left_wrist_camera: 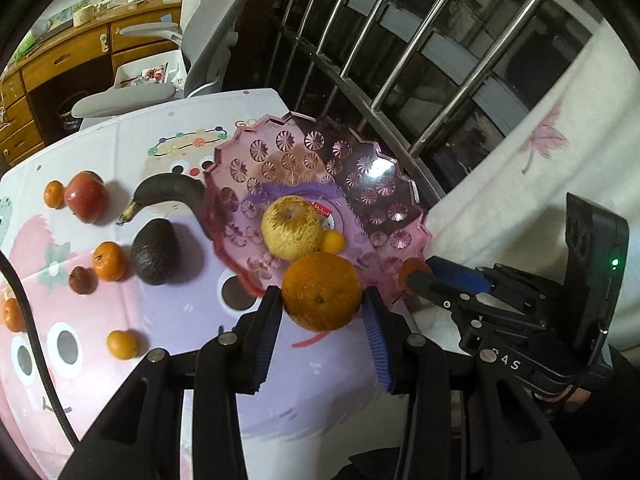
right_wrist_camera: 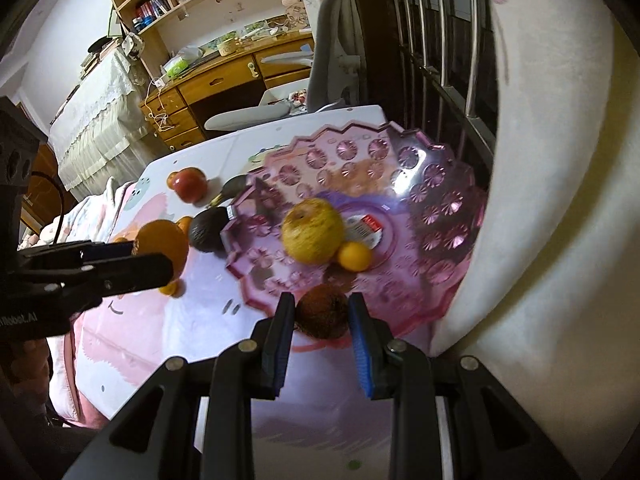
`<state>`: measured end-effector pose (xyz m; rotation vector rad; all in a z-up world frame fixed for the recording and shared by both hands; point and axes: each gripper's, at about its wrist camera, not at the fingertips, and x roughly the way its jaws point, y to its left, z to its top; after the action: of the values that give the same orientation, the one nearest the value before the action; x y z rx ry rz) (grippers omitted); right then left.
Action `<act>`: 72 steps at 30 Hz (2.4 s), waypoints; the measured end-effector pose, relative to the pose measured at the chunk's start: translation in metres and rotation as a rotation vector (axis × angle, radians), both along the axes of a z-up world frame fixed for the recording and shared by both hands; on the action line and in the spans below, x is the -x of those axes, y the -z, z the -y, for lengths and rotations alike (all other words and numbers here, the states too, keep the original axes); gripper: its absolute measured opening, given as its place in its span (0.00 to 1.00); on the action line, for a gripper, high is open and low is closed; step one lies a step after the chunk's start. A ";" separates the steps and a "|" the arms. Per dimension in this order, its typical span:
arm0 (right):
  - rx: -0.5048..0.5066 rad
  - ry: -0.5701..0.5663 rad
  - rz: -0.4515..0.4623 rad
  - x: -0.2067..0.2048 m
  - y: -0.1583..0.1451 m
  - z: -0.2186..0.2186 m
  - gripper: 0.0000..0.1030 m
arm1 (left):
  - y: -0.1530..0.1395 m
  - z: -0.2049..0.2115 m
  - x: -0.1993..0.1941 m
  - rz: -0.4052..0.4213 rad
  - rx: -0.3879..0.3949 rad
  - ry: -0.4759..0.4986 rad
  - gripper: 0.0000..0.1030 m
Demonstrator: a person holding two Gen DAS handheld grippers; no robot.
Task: Organize fruits
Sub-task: 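Carry the orange in the left tool while the right tool carries the dark fruit to the bowl, then open the left tool over the bowl while the right tool releases the dark fruit, then move both tools back over the remaining fruits on the cloth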
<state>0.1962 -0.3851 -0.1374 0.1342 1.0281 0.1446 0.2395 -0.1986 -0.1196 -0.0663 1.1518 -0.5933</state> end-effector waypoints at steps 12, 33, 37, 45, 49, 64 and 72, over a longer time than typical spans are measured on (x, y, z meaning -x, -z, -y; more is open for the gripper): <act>0.022 -0.009 -0.063 -0.032 0.022 0.030 0.27 | 0.040 0.042 -0.024 -0.085 -0.053 -0.041 0.39; -0.043 0.035 -0.102 -0.037 0.035 0.042 0.40 | 0.044 0.040 -0.025 -0.090 -0.079 -0.085 0.65; -0.061 0.050 -0.115 -0.031 0.036 0.038 0.40 | 0.040 0.027 -0.019 -0.092 -0.073 -0.103 0.65; -0.108 0.116 -0.154 -0.023 0.039 0.020 0.41 | 0.035 -0.009 -0.006 -0.091 -0.076 -0.136 0.65; -0.142 0.155 -0.174 -0.015 0.039 0.010 0.41 | 0.032 -0.040 0.004 -0.092 -0.081 -0.171 0.65; -0.284 0.402 -0.250 0.034 0.044 -0.047 0.47 | 0.020 -0.180 0.037 -0.096 -0.089 -0.239 0.65; -0.326 0.519 -0.301 0.053 0.057 -0.094 0.47 | 0.016 -0.244 0.041 -0.094 -0.098 -0.229 0.65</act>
<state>0.1435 -0.2911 -0.1942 0.7296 1.2300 -0.1881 0.1984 0.0458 -0.1355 -0.1410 1.2432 -0.3332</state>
